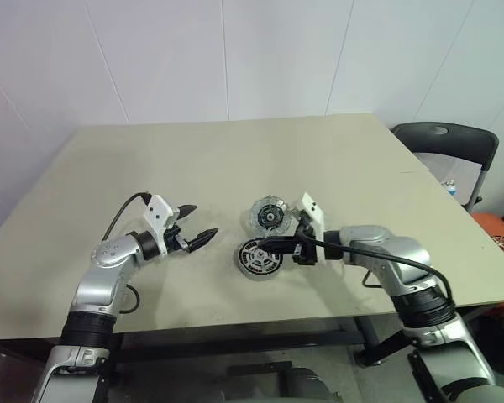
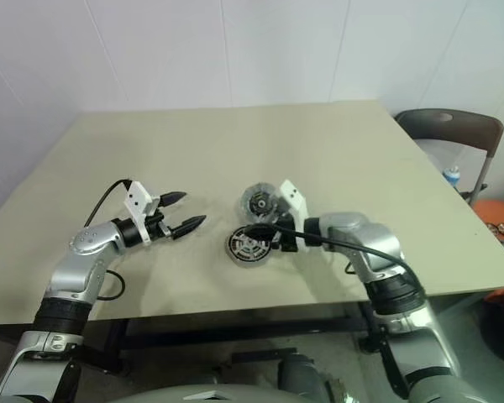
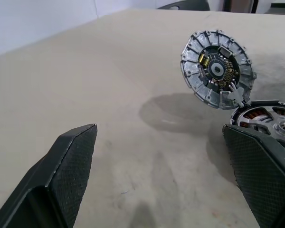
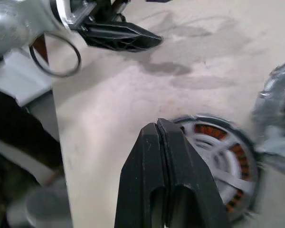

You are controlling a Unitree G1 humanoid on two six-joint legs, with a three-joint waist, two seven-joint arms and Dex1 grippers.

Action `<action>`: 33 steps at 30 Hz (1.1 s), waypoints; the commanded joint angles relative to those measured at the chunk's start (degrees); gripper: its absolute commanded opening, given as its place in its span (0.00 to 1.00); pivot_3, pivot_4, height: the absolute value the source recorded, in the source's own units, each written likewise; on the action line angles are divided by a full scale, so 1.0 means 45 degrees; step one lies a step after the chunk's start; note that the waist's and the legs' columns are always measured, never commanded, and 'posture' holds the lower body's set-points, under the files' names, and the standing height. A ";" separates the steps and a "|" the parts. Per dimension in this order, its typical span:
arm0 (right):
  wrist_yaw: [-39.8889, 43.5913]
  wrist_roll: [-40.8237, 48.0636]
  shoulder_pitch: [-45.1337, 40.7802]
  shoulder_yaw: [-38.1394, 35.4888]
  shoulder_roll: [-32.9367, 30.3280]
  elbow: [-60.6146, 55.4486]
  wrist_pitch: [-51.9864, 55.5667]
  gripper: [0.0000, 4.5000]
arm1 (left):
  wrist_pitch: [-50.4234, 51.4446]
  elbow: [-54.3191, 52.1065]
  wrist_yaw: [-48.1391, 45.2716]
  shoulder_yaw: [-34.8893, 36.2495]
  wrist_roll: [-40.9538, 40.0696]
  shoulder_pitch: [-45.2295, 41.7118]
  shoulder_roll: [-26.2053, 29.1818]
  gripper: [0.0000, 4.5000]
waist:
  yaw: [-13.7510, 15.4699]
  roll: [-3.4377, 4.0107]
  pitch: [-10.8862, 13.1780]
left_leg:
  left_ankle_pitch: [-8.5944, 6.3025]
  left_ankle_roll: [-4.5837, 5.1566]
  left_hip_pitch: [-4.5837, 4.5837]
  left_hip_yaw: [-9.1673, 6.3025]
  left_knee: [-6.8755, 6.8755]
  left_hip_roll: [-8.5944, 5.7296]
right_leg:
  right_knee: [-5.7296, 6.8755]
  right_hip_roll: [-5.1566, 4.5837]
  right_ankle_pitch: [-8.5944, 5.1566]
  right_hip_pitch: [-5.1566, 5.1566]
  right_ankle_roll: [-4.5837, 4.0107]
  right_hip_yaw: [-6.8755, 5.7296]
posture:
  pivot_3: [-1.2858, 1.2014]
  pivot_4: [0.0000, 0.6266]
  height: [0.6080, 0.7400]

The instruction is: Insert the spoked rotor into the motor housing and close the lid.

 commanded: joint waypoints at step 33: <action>0.1945 -0.5920 -0.1703 0.4159 -0.1540 -0.0611 -0.2944 0.95 | 0.0102 -0.0604 -0.3070 -0.0589 -0.0886 0.0927 0.1009 1.00 | 0.0012 -0.0024 0.0021 | -0.0004 0.0006 -0.0011 0.0003 0.0005 0.0006 | 0.0006 0.0010 -0.0002 -0.0016 0.0000 -0.0003 | 0.52 0.00 1.00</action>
